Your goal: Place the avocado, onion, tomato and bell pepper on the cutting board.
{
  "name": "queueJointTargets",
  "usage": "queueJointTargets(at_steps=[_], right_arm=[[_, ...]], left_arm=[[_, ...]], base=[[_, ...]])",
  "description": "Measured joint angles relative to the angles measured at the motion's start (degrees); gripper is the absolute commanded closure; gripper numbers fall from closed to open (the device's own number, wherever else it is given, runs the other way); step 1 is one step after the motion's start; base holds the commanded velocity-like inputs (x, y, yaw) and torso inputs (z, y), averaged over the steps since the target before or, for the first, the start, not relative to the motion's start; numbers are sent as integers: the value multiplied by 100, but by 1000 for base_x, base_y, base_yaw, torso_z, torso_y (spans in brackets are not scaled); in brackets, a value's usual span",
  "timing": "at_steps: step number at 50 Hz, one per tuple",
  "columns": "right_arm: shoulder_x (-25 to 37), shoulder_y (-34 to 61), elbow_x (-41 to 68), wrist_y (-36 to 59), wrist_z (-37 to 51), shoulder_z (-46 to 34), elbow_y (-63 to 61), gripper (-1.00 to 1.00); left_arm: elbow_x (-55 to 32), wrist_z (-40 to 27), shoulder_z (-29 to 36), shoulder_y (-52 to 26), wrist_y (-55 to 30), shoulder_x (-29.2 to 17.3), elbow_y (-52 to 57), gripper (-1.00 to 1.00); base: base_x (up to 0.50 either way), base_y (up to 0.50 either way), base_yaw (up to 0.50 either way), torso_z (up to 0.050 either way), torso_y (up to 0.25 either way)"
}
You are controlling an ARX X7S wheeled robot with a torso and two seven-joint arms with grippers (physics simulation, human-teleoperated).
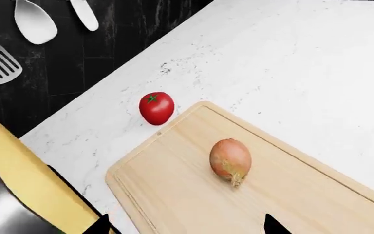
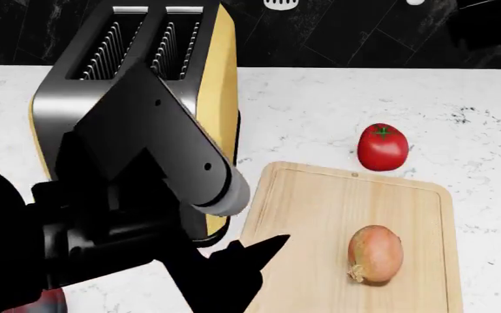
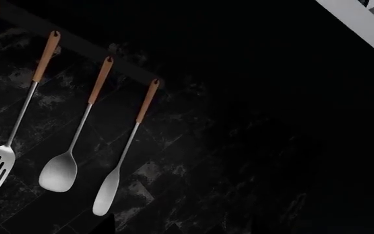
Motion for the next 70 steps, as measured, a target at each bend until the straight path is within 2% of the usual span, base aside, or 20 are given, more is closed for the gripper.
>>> queueJointTargets(at_steps=[20,40,48,62,70], right_arm=[[-56,182,0,-48,6,-128,143,-100],[-162,156,26,-261,54,-158,334,-100],[-210,131,34,-363,82,-172,430,-100],[-265,181,44,-455,103,-210,555,-100],[-310,176,55,-517,129,-209,610,-100]], left_arm=[[-1065,-1042,28,-370,-403,-1878,1460,-100],[-1499,-1670,153,-586,-987,-3584,1980,-100],[-1799,-1856,222,-643,-1260,-4001,2058,-100],[-2349,-2128,326,-708,-1694,-4432,2135,-100],[-3050,-2543,429,-827,-2213,-4718,2212,-100]], base=[[0,0,0,0,0],[0,0,0,0,0],[0,0,0,0,0],[0,0,0,0,0],[0,0,0,0,0]])
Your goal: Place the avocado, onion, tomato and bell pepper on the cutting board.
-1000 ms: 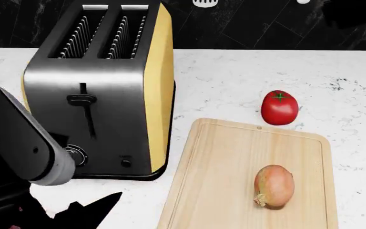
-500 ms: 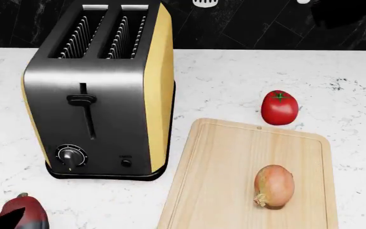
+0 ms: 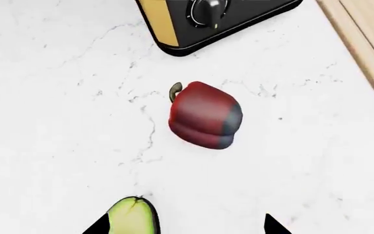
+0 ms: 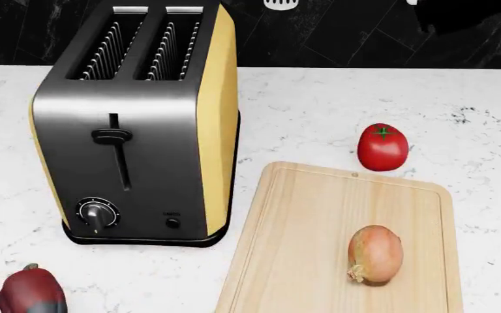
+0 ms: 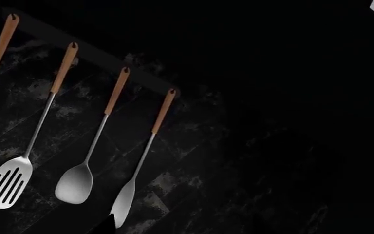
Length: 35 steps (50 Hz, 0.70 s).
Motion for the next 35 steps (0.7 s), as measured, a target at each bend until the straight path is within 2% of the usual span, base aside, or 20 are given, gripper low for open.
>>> queueJointTargets(at_steps=[8,16,24,35], right_arm=[[-16,9,6,-36,12,-10,38,-100],[-13,1,12,-53,17,-7,51,-100],[-5,-46,20,-53,30,14,28,-100],[53,-130,24,8,36,59,-70,-100]], left_arm=[[-498,-325,43,-111,-388,-163,10,-100],[-507,-465,34,-157,-711,-269,-140,-100],[-232,-382,20,-105,-917,-304,-351,-100],[687,204,96,338,-703,-164,-627,-100]], base=[[0,0,0,0,0],[0,0,0,0,0],[0,0,0,0,0],[0,0,0,0,0]])
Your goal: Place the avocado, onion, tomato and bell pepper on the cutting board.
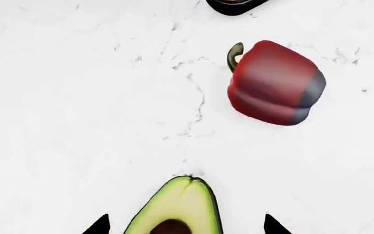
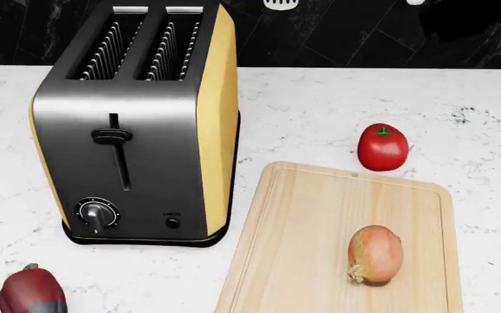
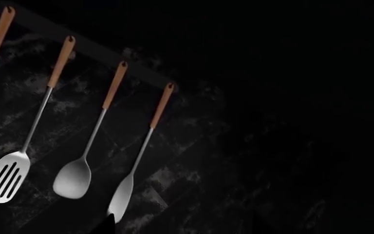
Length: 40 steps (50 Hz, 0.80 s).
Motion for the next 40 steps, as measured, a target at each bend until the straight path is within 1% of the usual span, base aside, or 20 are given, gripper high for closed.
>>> queueJointTargets(at_steps=[10,20,21,27,32,36,40], right_arm=[[39,-43,0,42,5,17,-58,-100],[73,-11,2,107,-8,9,-112,-100],[75,-4,3,112,-9,6,-115,-100],[78,12,7,135,-11,3,-139,-100],[88,4,13,163,-11,18,-177,-100],[93,11,16,190,-11,23,-202,-100],[94,23,19,208,-10,27,-216,-100]], left_arm=[[717,506,159,530,398,59,-121,-100],[1165,742,270,741,606,-91,-100,-100],[1190,756,277,754,611,-115,-95,100],[1318,811,249,734,573,-204,-61,100],[1295,822,185,759,495,-177,-68,100],[1134,794,74,694,392,-50,-98,100],[898,746,-71,519,321,197,-130,100]], base=[[0,0,0,0,0],[0,0,0,0,0],[0,0,0,0,0],[0,0,0,0,0],[0,0,0,0,0],[0,0,0,0,0],[0,0,0,0,0]])
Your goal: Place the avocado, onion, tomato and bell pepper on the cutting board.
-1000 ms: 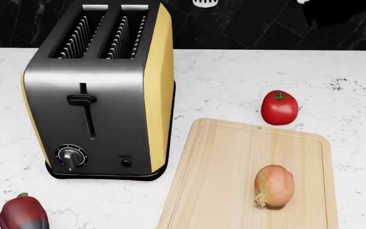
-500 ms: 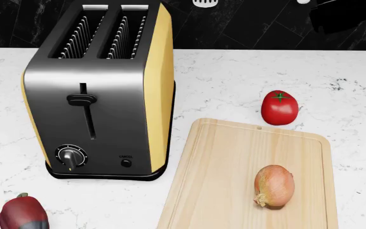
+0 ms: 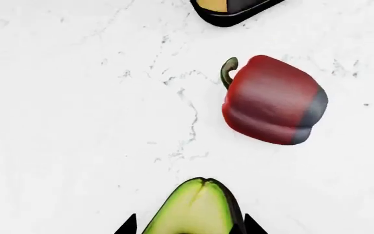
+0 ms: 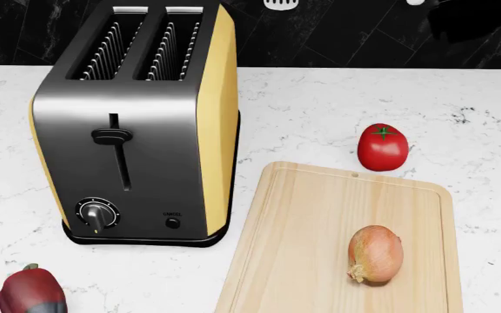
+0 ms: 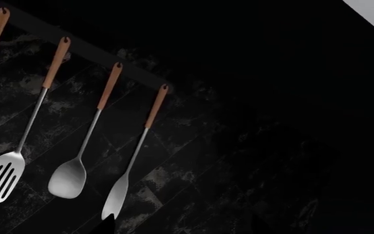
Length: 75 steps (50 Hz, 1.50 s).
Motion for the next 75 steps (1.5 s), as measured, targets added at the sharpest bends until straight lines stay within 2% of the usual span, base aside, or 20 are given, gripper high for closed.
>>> queueJointTargets(at_steps=[16,34,61,75], right_arm=[[19,40,14,51,-4,20,-29,-100],[59,-39,35,19,-5,70,-36,-100],[29,-192,64,-86,33,81,16,-100],[21,-260,70,-133,56,67,48,-100]], left_arm=[[-696,36,-509,-633,6,1418,-156,100],[-213,612,-854,-394,393,2873,-567,100],[430,745,-1102,264,1344,4319,-1008,100],[932,1019,-1002,763,1615,4923,-1266,100]], base=[[0,0,0,0,0],[0,0,0,0,0],[0,0,0,0,0],[0,0,0,0,0]])
